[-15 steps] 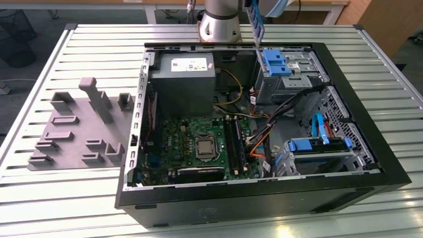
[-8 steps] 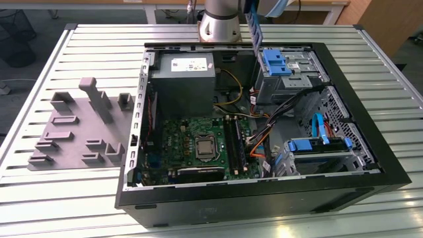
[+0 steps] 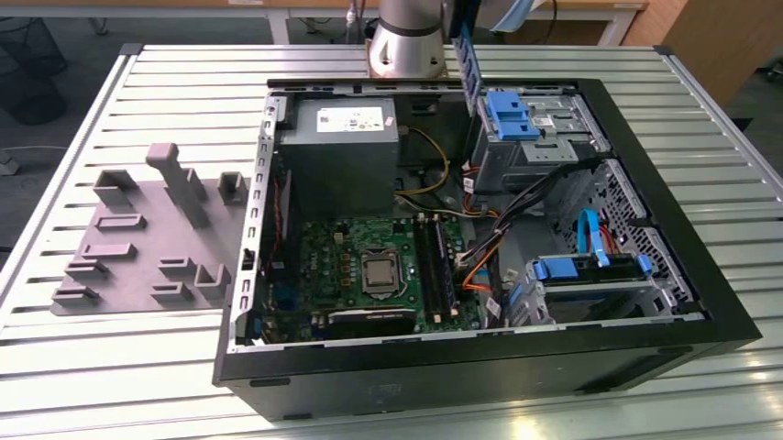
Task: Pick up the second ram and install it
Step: 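Insert the second ram into the second slot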
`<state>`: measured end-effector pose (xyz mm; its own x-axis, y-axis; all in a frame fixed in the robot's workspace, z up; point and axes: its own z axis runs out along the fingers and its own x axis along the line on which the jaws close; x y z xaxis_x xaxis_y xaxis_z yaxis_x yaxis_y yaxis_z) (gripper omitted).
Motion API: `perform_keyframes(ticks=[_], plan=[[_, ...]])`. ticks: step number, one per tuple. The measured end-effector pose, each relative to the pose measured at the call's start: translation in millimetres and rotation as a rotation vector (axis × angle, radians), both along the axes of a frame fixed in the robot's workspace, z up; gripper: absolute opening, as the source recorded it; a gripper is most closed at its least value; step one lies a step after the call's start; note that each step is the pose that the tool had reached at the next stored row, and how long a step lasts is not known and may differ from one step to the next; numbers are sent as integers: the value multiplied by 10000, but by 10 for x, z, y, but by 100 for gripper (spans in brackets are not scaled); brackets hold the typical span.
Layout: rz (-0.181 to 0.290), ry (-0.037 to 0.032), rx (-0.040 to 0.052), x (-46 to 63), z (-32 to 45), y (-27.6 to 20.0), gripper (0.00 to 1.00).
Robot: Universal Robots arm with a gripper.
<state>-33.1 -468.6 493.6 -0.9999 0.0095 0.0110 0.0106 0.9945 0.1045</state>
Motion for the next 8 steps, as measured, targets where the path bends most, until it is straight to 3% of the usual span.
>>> perform_keyframes(ticks=[2, 6, 8], plan=[[-1, 1, -23, 1, -23, 1, 14], [0, 0, -237, 0, -45, 0, 14], [1, 0, -277, 1, -60, 0, 14]])
